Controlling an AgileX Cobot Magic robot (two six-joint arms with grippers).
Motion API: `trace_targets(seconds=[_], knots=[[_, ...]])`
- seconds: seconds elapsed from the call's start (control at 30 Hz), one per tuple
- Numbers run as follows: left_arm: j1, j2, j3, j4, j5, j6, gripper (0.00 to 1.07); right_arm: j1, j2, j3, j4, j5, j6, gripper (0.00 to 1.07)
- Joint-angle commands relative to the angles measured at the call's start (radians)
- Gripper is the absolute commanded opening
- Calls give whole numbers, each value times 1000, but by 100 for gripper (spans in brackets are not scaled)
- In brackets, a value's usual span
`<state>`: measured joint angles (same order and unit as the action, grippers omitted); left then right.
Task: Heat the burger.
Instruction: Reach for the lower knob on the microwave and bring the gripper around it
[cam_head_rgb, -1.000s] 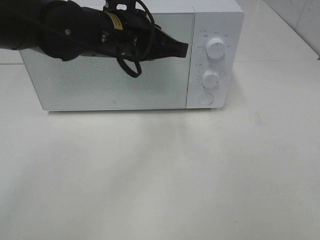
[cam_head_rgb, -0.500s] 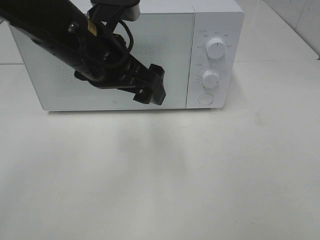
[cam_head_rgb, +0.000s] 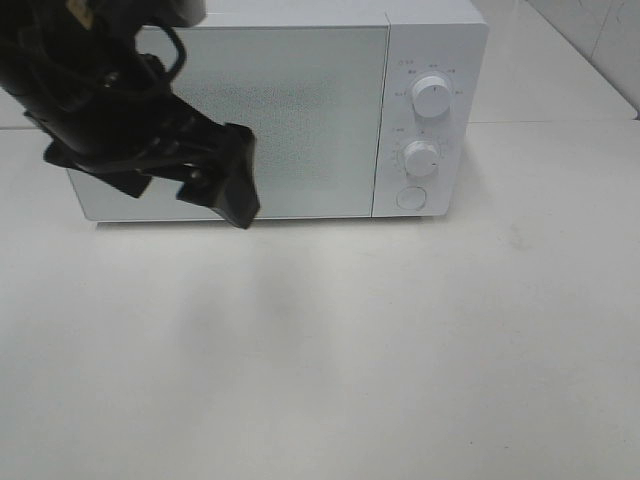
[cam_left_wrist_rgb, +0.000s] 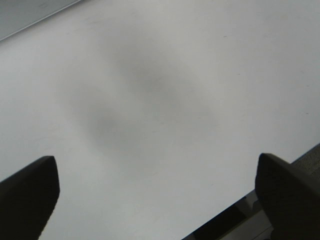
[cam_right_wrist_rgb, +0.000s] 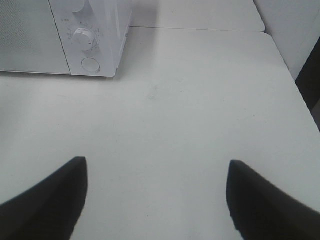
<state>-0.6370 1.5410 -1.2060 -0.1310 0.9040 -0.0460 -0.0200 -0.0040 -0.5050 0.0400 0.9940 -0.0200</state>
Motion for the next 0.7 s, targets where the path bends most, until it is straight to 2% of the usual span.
trace_targets(seconds=[0.03, 0.07, 0.1, 0.13, 0.17, 0.2, 0.23, 0.3, 0.33, 0.4, 0.47, 0.7], knots=[[36, -13, -6, -1, 34, -14, 101, -4, -27, 4, 1, 1, 6, 75], [93, -24, -6, -1, 55, 0, 101, -4, -27, 4, 1, 1, 6, 75], [93, -24, -6, -1, 55, 0, 101, -4, -27, 4, 1, 1, 6, 75], [163, -31, -6, -1, 76, 8, 101, -4, -27, 4, 1, 1, 6, 75], [200, -35, -6, -1, 91, 16, 101, -4, -27, 4, 1, 1, 6, 75], [200, -35, -6, -1, 91, 16, 101, -4, -27, 4, 1, 1, 6, 75], [264, -41, -6, -1, 123, 38, 101, -4, -27, 4, 1, 1, 6, 75], [292, -43, -6, -1, 138, 46, 101, -4, -27, 4, 1, 1, 6, 75], [360, -50, -6, -1, 179, 72, 101, -4, -27, 4, 1, 1, 6, 75], [386, -53, -6, -1, 193, 83, 101, -4, -27, 4, 1, 1, 6, 75], [492, -75, -6, -1, 229, 100, 101, -4, -27, 4, 1, 1, 6, 75], [587, -137, -4, 14, 263, 100, 101, -4, -27, 4, 1, 1, 6, 75]])
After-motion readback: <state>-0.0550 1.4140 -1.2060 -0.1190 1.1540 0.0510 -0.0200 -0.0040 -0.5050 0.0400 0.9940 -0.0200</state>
